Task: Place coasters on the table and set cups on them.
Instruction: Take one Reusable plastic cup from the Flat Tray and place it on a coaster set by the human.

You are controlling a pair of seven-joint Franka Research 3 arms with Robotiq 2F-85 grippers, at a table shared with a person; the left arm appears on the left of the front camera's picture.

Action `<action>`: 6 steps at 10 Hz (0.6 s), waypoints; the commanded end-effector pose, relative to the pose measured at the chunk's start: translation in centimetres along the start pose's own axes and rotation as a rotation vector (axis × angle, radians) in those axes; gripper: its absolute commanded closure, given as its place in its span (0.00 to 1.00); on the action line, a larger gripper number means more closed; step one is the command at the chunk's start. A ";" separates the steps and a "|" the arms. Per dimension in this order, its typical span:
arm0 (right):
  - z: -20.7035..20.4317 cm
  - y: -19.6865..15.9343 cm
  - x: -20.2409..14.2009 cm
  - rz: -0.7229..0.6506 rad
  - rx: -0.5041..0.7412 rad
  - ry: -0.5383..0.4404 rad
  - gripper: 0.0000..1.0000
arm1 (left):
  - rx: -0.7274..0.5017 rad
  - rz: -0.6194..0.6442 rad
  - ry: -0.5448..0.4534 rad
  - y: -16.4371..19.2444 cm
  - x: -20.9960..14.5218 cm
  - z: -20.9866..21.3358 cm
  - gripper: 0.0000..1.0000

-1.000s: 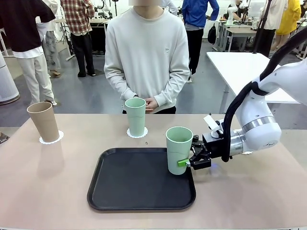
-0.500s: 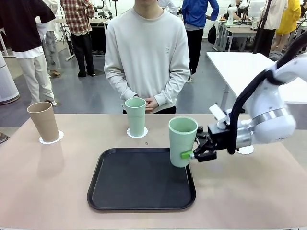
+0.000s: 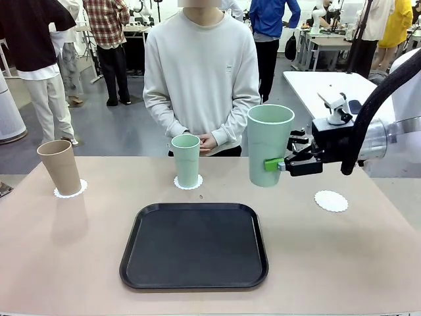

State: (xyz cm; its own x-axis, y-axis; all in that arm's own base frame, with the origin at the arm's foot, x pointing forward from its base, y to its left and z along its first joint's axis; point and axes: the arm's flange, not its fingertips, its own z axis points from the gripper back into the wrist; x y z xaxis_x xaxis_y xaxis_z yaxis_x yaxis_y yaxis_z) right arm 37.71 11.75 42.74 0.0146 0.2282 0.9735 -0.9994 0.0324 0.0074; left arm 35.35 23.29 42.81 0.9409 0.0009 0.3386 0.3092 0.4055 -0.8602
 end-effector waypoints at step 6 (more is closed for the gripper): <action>11.9 -2.0 -2.2 -0.031 -0.163 -0.116 0.18 | -0.011 0.006 -0.012 -0.2 0.1 0.1 0.00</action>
State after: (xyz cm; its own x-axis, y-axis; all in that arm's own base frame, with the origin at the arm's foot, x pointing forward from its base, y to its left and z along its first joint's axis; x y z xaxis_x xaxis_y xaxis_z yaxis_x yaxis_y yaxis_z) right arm 38.96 3.13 42.48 0.0361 0.1570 0.9869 -0.9876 0.1566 0.0112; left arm 35.34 23.31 42.80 0.9410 0.0015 0.3383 0.3086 0.4056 -0.8603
